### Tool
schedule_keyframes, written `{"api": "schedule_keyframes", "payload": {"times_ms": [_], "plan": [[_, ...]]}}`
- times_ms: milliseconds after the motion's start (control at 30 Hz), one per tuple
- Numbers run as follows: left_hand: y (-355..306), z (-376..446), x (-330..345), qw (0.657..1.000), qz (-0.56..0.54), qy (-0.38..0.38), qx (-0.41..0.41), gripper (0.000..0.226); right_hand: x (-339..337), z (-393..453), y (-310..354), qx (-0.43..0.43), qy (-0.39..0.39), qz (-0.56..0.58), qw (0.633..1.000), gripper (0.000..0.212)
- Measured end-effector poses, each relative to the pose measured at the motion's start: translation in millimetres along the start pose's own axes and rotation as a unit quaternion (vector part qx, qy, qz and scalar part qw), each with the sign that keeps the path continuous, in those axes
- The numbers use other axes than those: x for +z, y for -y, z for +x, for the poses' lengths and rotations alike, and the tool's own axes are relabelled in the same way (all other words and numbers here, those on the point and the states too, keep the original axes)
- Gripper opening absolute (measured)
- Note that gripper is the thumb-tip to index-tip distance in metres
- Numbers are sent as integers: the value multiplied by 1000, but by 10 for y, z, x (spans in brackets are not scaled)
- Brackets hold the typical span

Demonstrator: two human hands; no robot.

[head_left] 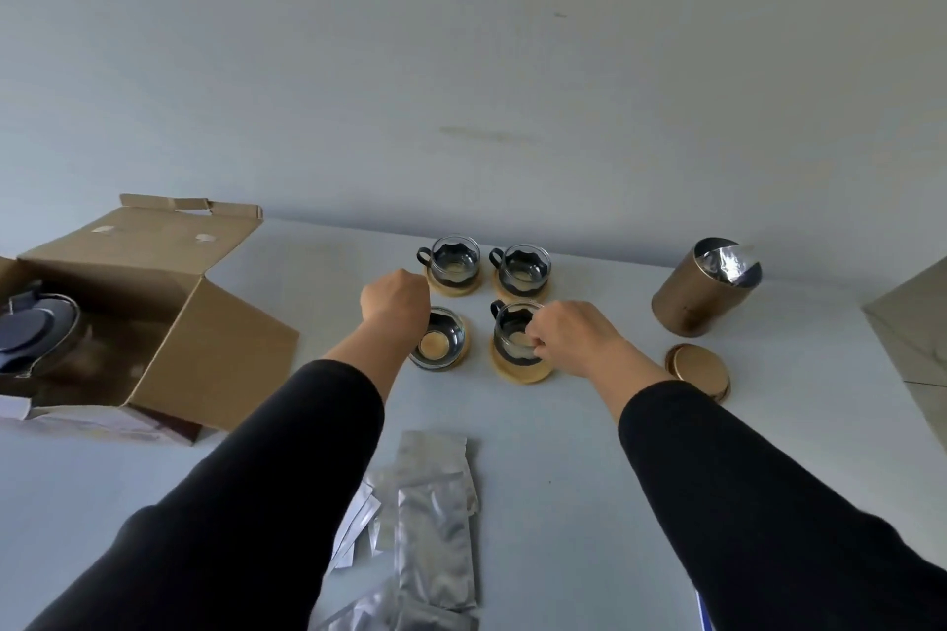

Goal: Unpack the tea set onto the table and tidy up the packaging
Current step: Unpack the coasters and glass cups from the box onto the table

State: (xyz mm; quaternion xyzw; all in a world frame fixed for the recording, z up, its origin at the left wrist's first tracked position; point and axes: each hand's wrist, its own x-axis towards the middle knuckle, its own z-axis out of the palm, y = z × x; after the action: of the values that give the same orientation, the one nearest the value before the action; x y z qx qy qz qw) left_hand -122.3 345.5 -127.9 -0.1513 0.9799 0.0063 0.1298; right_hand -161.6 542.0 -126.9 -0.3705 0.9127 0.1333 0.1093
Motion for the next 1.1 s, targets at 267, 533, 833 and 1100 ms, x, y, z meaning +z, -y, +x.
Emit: {"api": "schedule_keyframes", "payload": {"times_ms": [267,533,833,1100], "plan": [[-106,188,34,1000,-2,14,-5,24,230,59,-116,-17,-11,-1,1000,24],[-92,257,86,1000,-5,19,-11,24,248,92,-128,-30,2,13,999,23],[-52,304,120,1000,-18,12,-22,22,198,85,-136,-23,18,35,999,21],[-8,349,195,999,-23,4,-24,14,172,89,-114,-5,32,67,997,18]]}}
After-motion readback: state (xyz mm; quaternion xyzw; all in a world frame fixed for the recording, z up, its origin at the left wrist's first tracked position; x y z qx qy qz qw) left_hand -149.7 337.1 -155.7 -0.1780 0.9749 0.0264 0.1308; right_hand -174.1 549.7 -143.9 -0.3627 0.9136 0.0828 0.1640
